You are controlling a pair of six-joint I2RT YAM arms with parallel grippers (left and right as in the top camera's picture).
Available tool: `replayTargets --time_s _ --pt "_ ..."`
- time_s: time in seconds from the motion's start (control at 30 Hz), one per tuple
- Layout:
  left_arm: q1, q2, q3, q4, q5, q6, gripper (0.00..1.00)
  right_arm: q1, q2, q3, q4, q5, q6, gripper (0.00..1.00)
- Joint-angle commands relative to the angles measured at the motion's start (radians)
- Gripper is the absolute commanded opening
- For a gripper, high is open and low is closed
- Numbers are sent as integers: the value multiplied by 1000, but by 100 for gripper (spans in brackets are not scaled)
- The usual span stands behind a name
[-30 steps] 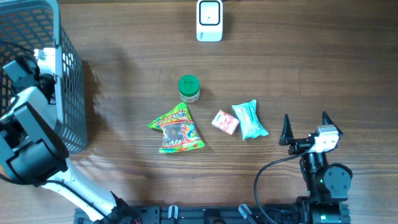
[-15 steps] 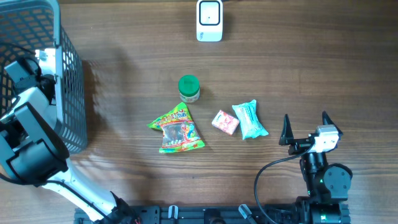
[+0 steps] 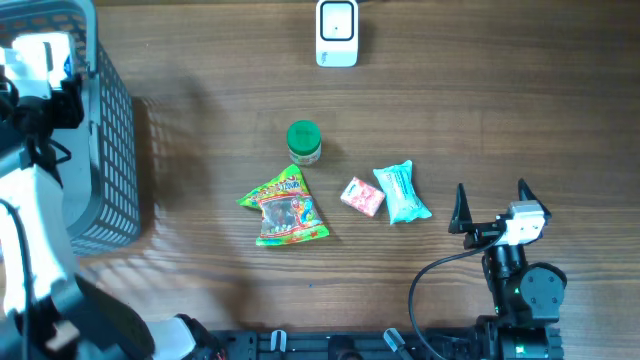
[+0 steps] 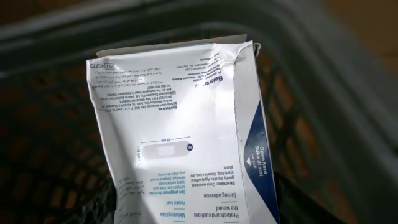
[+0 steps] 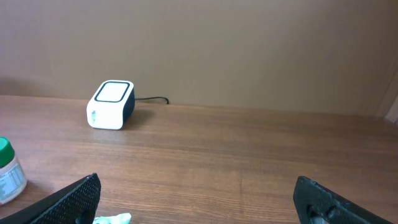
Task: Scan the item barcode
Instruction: 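Carry the white-blue box out and lay it on the wipes pack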
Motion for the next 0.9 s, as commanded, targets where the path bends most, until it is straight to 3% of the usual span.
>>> replayTargets --time_s 0.0,0.1,0.2,0.47,0.63,0.87 --pt "1 -155 2 0 81 -128 63 -4 -2 -1 3 10 16 100" --pt "-21 -246 2 0 274 -205 65 -4 -2 -1 3 10 16 100" --pt "-105 -289 2 0 306 -217 66 -4 -2 -1 3 10 16 100" --pt "-723 -282 1 -12 304 -249 66 -4 -2 -1 3 10 16 100" --pt "-1047 -118 0 -53 159 -249 66 -4 -2 -1 3 10 16 100" --pt "-1257 232 0 -44 27 -282 66 -4 -2 -1 3 10 16 100"
